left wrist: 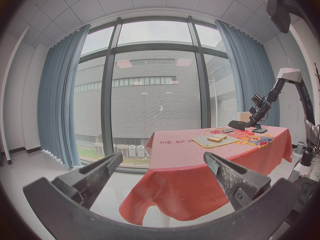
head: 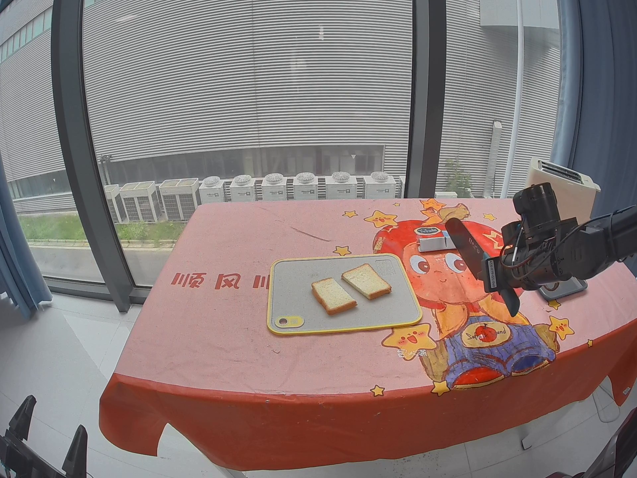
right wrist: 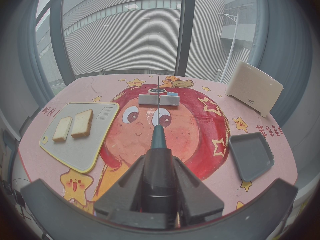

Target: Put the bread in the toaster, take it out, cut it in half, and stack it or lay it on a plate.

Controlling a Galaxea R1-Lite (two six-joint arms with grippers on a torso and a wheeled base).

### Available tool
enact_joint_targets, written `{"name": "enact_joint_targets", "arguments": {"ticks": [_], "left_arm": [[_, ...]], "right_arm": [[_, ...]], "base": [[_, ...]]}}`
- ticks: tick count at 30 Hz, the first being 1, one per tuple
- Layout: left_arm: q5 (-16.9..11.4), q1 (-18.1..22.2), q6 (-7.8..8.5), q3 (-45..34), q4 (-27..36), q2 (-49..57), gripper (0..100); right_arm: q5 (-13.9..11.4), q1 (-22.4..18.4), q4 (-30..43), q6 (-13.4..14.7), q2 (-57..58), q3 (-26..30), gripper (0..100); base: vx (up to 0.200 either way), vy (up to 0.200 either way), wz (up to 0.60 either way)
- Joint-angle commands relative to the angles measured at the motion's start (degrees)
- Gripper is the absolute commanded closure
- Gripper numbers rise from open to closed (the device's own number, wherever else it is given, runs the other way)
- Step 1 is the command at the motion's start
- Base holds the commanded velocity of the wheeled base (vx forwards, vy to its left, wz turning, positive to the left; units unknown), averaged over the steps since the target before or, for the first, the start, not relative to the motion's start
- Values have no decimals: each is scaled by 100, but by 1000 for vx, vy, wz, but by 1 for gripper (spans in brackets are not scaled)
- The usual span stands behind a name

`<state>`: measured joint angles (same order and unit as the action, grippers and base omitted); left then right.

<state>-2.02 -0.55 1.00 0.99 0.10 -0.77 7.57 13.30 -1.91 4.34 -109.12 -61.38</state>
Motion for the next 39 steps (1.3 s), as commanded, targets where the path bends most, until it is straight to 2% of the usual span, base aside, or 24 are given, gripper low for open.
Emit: {"name": "enact_joint_targets", "arguments": {"ticks": [1, 8, 39], "left_arm": [[0, 2, -3, -90, -1, 77, 0], [0, 2, -3, -90, -1, 77, 0], [0, 2, 6, -90, -1, 77, 0]], "right_arm": [[-19, -100, 7, -3, -294, -225, 100], [-36, -152, 7, -3, -409, -366, 100], [25, 6, 77, -12, -409, -366, 100]], "base": [[0, 0, 0], [0, 0, 0], [0, 0, 0]]}}
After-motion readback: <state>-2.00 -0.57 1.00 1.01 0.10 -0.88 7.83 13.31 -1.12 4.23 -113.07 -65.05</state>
